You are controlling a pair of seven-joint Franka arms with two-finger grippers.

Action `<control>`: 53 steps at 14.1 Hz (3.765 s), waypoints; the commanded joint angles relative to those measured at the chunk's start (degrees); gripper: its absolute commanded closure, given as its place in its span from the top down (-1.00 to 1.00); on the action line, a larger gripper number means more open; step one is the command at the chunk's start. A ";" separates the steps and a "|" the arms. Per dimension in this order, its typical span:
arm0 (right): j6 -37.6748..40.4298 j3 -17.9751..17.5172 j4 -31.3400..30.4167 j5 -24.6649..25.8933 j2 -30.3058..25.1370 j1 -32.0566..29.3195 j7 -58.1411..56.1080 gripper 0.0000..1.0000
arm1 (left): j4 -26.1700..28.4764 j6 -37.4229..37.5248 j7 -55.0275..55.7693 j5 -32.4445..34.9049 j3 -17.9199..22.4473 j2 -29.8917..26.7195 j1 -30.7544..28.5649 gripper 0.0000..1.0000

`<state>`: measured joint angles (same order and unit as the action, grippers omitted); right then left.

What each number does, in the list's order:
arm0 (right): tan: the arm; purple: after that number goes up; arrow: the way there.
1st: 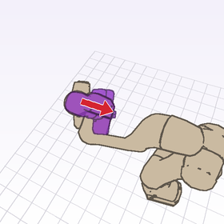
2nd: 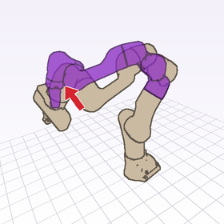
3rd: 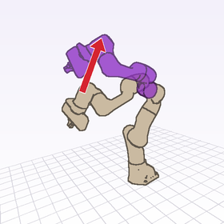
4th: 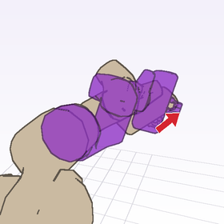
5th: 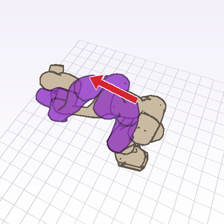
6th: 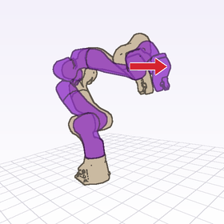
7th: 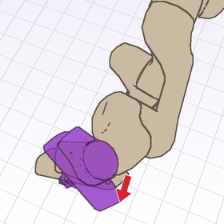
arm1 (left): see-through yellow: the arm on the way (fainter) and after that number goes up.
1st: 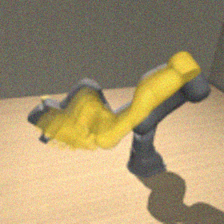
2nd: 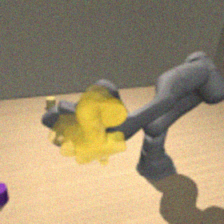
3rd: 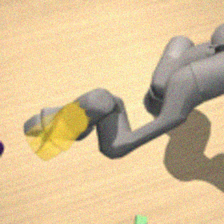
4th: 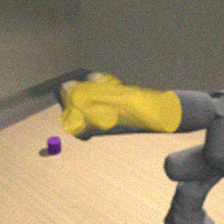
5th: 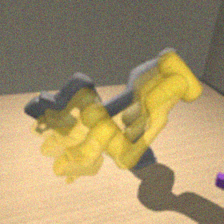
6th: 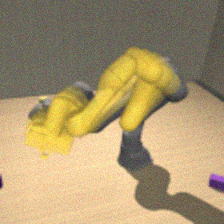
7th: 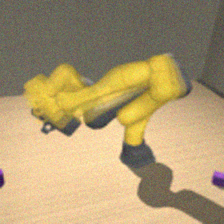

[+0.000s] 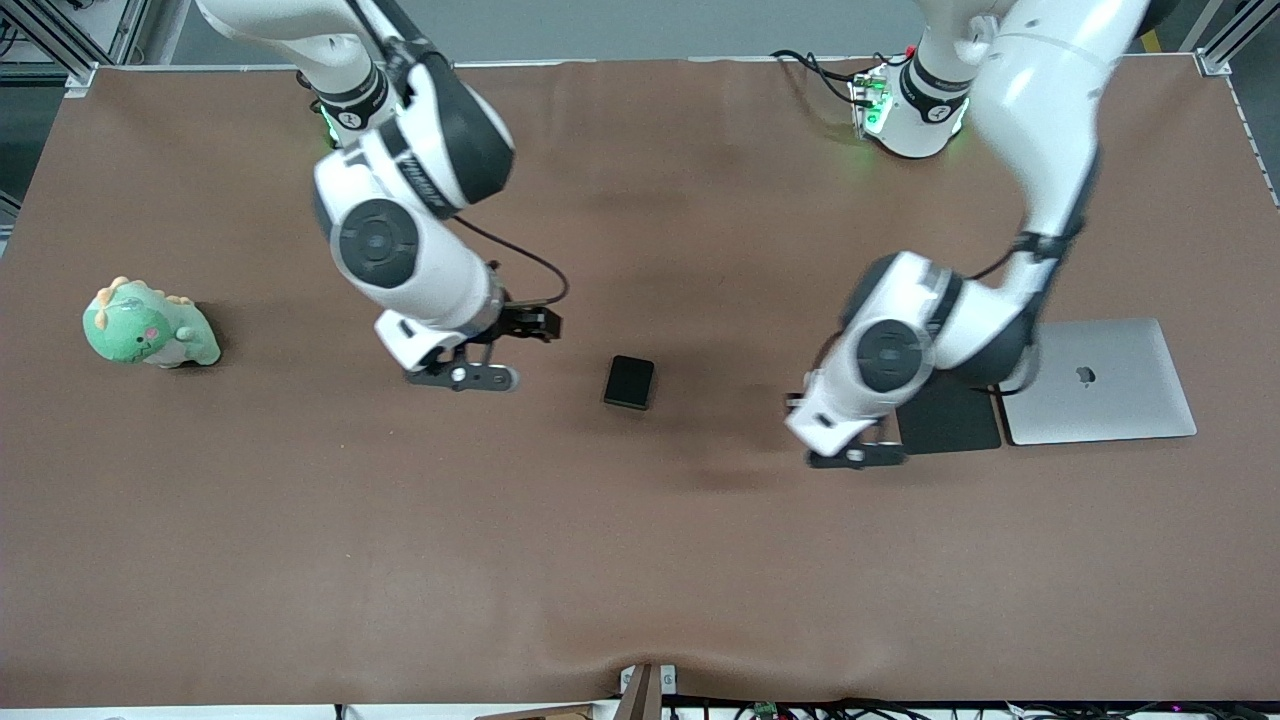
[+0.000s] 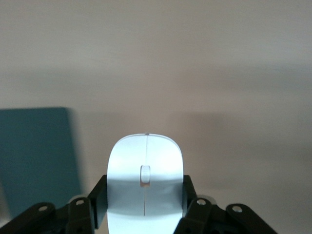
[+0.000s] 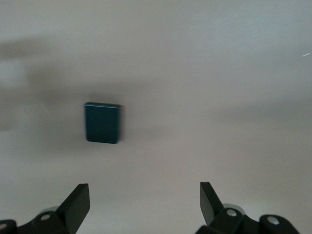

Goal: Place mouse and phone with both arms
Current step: 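Carry the mouse toward the mousepad while the right gripper reaches the phone, then lower the mouse onto the mousepad while the right gripper grasps the phone, then open the left gripper and withdraw while the right gripper lifts the phone, then carry the black phone with the right gripper toward the green toy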

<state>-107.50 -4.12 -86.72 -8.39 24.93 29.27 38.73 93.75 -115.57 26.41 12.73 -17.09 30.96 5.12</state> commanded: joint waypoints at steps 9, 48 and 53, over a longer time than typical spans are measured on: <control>-18.53 1.04 1.82 6.80 16.28 8.96 10.22 1.00 | 21.65 -15.82 -19.81 4.84 -1.72 -7.50 -17.86 -0.42; -12.55 0.16 -7.18 11.64 3.41 -4.73 12.37 -1.00 | -8.68 24.16 -18.94 -4.82 -1.20 -28.05 -18.49 1.00; -9.85 0.42 -15.49 11.82 -3.66 -17.03 -7.84 -1.00 | -8.67 29.95 -18.85 -5.09 9.09 -29.82 -7.67 1.00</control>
<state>-118.00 -2.48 -97.21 3.55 25.42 16.82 37.65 84.45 -87.43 7.76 8.69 -10.20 2.10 -4.59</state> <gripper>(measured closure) 0.185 0.000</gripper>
